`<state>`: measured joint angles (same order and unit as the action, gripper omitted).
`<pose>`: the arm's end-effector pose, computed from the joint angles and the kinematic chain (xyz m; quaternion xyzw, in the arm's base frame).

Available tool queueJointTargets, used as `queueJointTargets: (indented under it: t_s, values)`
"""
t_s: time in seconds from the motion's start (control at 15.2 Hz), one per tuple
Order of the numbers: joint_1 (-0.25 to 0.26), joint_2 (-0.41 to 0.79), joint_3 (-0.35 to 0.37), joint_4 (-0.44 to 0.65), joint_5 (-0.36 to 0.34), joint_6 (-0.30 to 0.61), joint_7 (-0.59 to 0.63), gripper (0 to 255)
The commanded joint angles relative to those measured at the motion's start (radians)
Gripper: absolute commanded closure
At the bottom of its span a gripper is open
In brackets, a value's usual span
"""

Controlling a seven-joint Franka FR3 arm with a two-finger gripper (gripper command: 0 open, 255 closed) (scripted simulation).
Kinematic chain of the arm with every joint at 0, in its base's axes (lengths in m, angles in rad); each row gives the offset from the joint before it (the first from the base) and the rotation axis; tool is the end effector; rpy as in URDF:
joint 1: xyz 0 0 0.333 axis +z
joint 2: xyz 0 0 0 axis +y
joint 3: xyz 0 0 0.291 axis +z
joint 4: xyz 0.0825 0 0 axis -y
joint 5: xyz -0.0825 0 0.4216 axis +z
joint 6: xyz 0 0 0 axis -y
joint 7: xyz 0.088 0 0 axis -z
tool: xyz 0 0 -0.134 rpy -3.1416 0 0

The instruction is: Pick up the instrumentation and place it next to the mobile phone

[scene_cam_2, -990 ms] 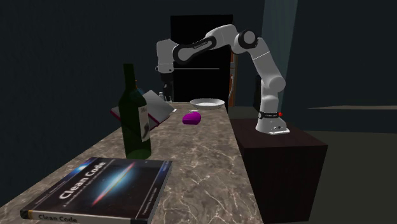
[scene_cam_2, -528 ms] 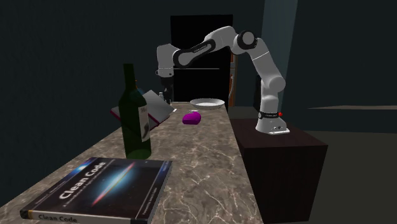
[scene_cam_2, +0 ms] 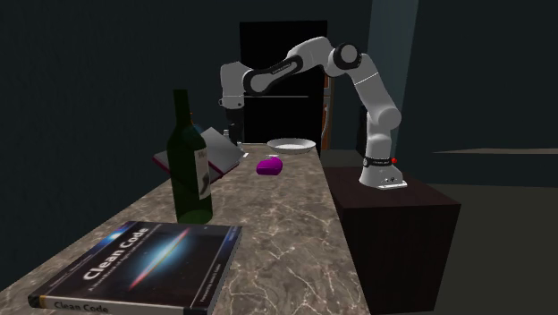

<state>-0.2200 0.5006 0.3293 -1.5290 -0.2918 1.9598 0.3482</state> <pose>0.7071 0.0274 0.3119 0.9952 -0.0782 -0.0066 0.0584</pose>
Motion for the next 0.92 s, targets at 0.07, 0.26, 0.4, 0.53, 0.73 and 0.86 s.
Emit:
queueJointTargets:
  t_s: [0.07,0.26,0.4,0.53,0.73,0.86]
  values:
    - [0.001,0.000,0.001,0.000,0.000,0.000,0.000,0]
    - [0.008,-0.023,0.009,0.067,0.013,-0.088,-0.010,0]
    - [0.011,-0.027,0.010,0.088,0.016,-0.112,-0.013,0]
    - [0.011,-0.027,0.010,0.088,0.016,-0.112,-0.013,0]
    - [0.011,-0.027,0.010,0.088,0.016,-0.112,-0.013,0]
    - [0.011,-0.027,0.010,0.088,0.016,-0.112,-0.013,0]
